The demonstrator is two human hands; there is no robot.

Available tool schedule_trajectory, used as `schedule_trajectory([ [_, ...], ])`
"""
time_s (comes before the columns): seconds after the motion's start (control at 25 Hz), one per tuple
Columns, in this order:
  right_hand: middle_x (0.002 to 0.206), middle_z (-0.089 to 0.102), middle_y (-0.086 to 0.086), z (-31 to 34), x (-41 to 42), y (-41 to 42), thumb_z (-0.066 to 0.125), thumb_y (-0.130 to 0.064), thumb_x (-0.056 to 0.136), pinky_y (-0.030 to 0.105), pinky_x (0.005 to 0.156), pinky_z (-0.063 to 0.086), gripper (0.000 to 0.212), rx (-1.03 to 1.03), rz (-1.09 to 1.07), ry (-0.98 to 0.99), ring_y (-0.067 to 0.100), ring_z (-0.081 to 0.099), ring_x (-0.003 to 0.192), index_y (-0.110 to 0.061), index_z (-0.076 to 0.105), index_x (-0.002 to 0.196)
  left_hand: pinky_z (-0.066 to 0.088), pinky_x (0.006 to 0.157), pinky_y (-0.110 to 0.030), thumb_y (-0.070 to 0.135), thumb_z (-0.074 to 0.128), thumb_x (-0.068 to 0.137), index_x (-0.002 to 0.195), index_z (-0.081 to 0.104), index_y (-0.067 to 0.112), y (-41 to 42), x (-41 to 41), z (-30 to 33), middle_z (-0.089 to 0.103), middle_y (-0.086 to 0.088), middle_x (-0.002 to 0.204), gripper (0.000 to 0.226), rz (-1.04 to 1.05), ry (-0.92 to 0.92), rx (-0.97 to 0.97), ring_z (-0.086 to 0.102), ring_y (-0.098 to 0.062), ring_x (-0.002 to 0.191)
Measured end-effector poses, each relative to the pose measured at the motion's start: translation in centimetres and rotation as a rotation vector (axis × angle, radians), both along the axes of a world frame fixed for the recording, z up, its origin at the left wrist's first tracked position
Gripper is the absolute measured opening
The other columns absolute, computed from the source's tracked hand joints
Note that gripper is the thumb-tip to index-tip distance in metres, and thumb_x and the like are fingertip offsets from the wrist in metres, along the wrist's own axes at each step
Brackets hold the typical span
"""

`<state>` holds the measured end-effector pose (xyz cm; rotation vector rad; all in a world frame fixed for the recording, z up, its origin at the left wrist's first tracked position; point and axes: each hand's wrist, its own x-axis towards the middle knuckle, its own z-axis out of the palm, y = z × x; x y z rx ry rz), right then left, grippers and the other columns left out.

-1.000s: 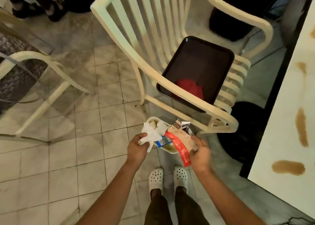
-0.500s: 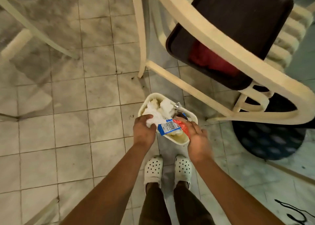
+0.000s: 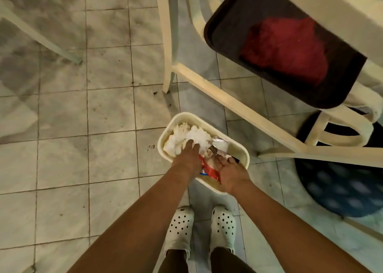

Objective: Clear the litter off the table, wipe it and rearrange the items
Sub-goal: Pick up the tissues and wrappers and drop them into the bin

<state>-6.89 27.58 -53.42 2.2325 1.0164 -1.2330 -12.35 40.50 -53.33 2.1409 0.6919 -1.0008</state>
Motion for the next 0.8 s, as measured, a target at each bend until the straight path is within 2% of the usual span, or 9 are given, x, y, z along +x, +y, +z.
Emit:
schedule_trajectory([
  [0.16, 0.152, 0.016, 0.003, -3.7, 0.6, 0.8, 0.040, -0.033, 0.094, 0.045, 0.112, 0.021, 0.060, -0.096, 0.122, -0.043, 0.026, 0.014, 0.139, -0.019, 0.016, 0.147, 0.017, 0.114, -0.055, 0.035, 0.049, 0.092, 0.149, 0.009, 0.023, 0.1, 0.5, -3.9, 0.003, -0.004, 0.157, 0.070, -0.436, 0.173, 0.130, 0.009, -0.031, 0.143],
  [0.24, 0.150, 0.017, 0.004, -5.0, 0.4, 1.0, 0.041, -0.036, 0.093, 0.044, 0.112, 0.016, 0.061, -0.086, 0.156, -0.082, 0.026, 0.013, 0.138, -0.019, 0.018, 0.146, 0.017, 0.113, -0.057, 0.040, 0.052, 0.089, 0.149, 0.004, 0.024, 0.0, 1.0, -5.3, 0.007, -0.007, 0.157, 0.079, -0.486, 0.252, 0.203, 0.010, -0.034, 0.143],
  [0.36, 0.149, 0.019, 0.006, -6.2, 0.6, 1.1, 0.044, -0.033, 0.093, 0.041, 0.114, 0.013, 0.060, -0.070, 0.174, -0.147, 0.027, 0.016, 0.137, -0.017, 0.021, 0.145, 0.014, 0.112, -0.057, 0.041, 0.050, 0.089, 0.149, -0.003, 0.022, -0.2, 2.0, -7.3, 0.005, -0.012, 0.156, 0.083, -0.466, 0.303, 0.274, 0.006, -0.035, 0.143],
  [0.44, 0.149, 0.022, 0.009, -5.8, 0.7, 1.5, 0.042, -0.028, 0.095, 0.041, 0.113, 0.017, 0.056, -0.092, 0.106, -0.129, 0.027, 0.022, 0.136, -0.014, 0.023, 0.145, 0.019, 0.113, -0.053, 0.038, 0.051, 0.090, 0.149, 0.009, 0.018, -0.9, 2.3, -7.0, 0.018, -0.013, 0.153, 0.075, -0.408, 0.271, 0.312, 0.017, -0.033, 0.141],
  [0.48, 0.147, 0.026, 0.011, -5.3, 0.5, 1.6, 0.040, -0.026, 0.096, 0.041, 0.112, 0.022, 0.052, -0.100, 0.049, -0.107, 0.028, 0.028, 0.134, -0.011, 0.026, 0.144, 0.025, 0.111, -0.049, 0.035, 0.051, 0.090, 0.145, 0.022, 0.014, -1.3, 2.2, -6.2, 0.030, -0.012, 0.147, 0.067, -0.372, 0.237, 0.323, 0.028, -0.031, 0.136],
  [0.56, 0.140, 0.040, 0.013, -4.0, 0.1, 1.7, 0.036, -0.024, 0.097, 0.039, 0.106, 0.032, 0.044, -0.075, -0.074, -0.075, 0.028, 0.041, 0.126, -0.008, 0.034, 0.138, 0.038, 0.100, -0.039, 0.029, 0.051, 0.091, 0.129, 0.047, 0.011, -1.9, 2.0, -3.7, 0.049, -0.009, 0.129, 0.042, -0.310, 0.165, 0.299, 0.048, -0.025, 0.120],
  [0.6, 0.134, 0.047, 0.011, -2.9, -0.3, 1.7, 0.035, -0.025, 0.097, 0.039, 0.103, 0.035, 0.040, -0.041, -0.130, -0.078, 0.027, 0.046, 0.122, -0.010, 0.039, 0.134, 0.041, 0.093, -0.035, 0.027, 0.050, 0.091, 0.121, 0.054, 0.011, -2.0, 1.8, -2.1, 0.053, -0.009, 0.122, 0.033, -0.284, 0.122, 0.278, 0.053, -0.024, 0.113],
  [0.68, 0.131, 0.051, 0.009, -0.2, -1.2, 1.4, 0.037, -0.026, 0.096, 0.040, 0.104, 0.033, 0.038, 0.025, -0.207, -0.090, 0.027, 0.046, 0.122, -0.015, 0.042, 0.132, 0.042, 0.087, -0.034, 0.029, 0.048, 0.091, 0.117, 0.057, 0.014, -1.7, 1.2, 1.8, 0.053, -0.008, 0.119, 0.031, -0.219, 0.009, 0.246, 0.053, -0.024, 0.109],
  [0.8, 0.134, 0.047, 0.008, 5.3, -2.6, 1.4, 0.044, -0.017, 0.092, 0.043, 0.107, 0.030, 0.044, 0.094, -0.250, -0.112, 0.027, 0.040, 0.127, -0.018, 0.039, 0.136, 0.043, 0.093, -0.036, 0.027, 0.051, 0.090, 0.123, 0.056, 0.019, -0.7, -0.2, 8.6, 0.051, -0.006, 0.128, 0.035, 0.022, -0.088, 0.124, 0.052, -0.025, 0.115],
])
